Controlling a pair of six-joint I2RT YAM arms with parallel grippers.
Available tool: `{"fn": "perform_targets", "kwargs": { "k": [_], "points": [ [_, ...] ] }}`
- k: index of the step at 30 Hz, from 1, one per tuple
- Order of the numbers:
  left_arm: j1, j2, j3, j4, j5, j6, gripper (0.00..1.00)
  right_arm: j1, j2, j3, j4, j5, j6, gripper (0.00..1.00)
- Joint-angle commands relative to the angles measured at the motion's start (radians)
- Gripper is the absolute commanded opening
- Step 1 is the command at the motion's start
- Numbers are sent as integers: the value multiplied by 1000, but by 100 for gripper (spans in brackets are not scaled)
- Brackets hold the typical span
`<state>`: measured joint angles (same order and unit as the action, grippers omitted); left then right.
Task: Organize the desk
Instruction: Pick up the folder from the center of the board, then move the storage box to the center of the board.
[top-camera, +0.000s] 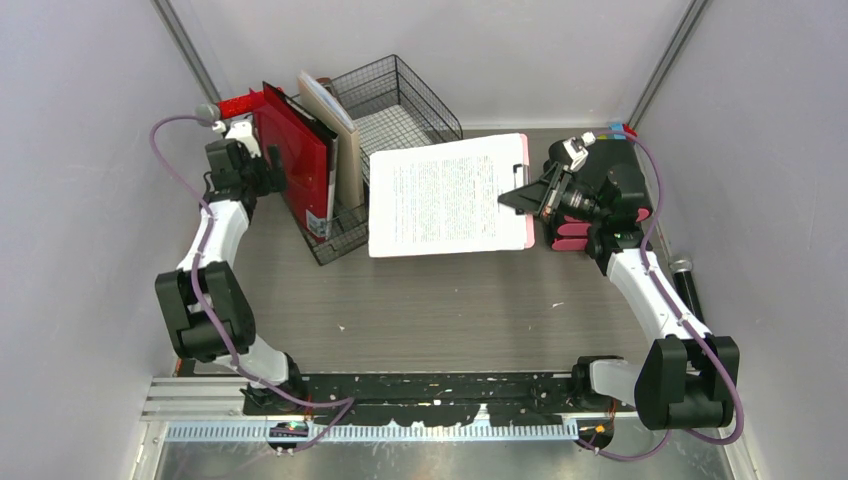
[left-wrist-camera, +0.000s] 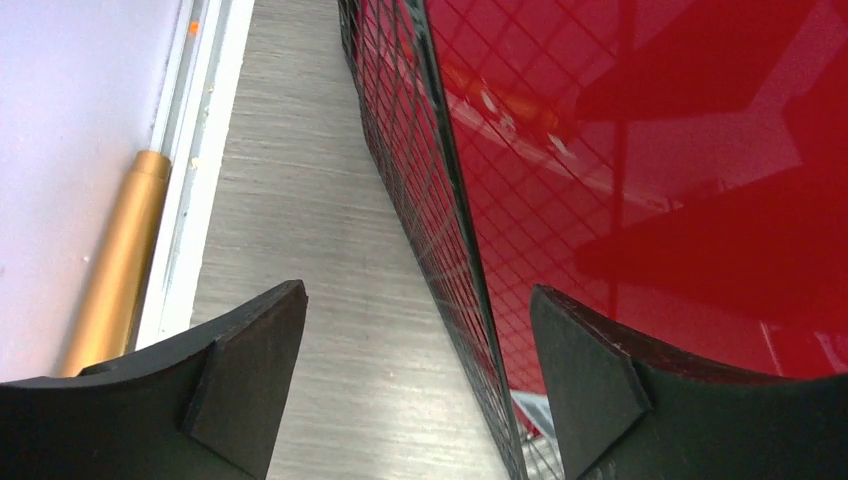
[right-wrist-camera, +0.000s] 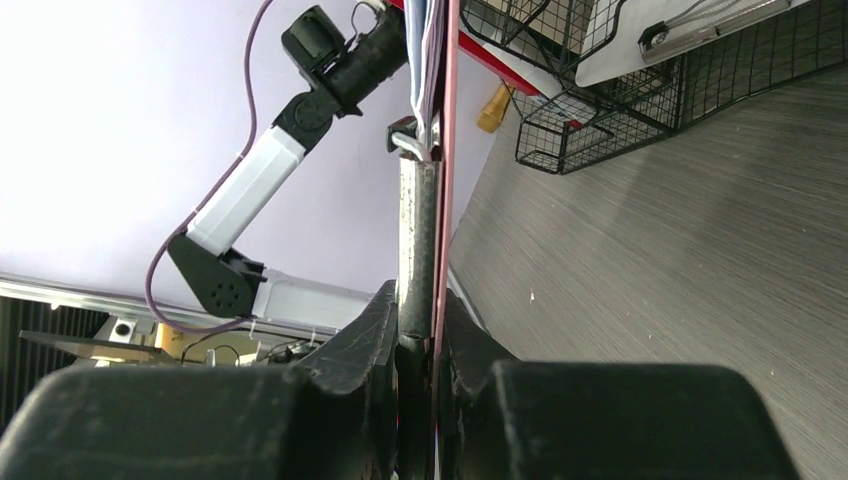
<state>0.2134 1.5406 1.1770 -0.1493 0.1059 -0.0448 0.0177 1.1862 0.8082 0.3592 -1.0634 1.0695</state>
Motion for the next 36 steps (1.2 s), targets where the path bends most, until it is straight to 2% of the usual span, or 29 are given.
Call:
{"fn": "perform_targets", "kwargs": {
  "k": [1, 7, 12, 17, 28, 33, 36],
  "points": [
    [1, 72, 73, 141, -42, -47, 82, -4, -36, 20, 16, -5, -23, 0],
    [1, 145, 108, 145, -31, -140, 65, -25, -46, 22, -15, -4, -46, 0],
    [1, 104, 9, 206, -34, -185, 42, -37, -38, 26, -30, -8, -66, 0],
    [1, 39, -79, 209, -61, -251, 26, -52, -26, 19, -25, 7, -71, 0],
    [0, -101, -236, 107, -98, -434, 11, -95, -31, -135, 88, 124, 51, 0],
    [1, -161, -300, 81, -81, -497, 11, -118, -27, -176, 149, 31, 146, 0],
    [1, -179, -309, 64, -83, -506, 16, -155, -59, -200, 197, -12, 198, 0]
  ]
}}
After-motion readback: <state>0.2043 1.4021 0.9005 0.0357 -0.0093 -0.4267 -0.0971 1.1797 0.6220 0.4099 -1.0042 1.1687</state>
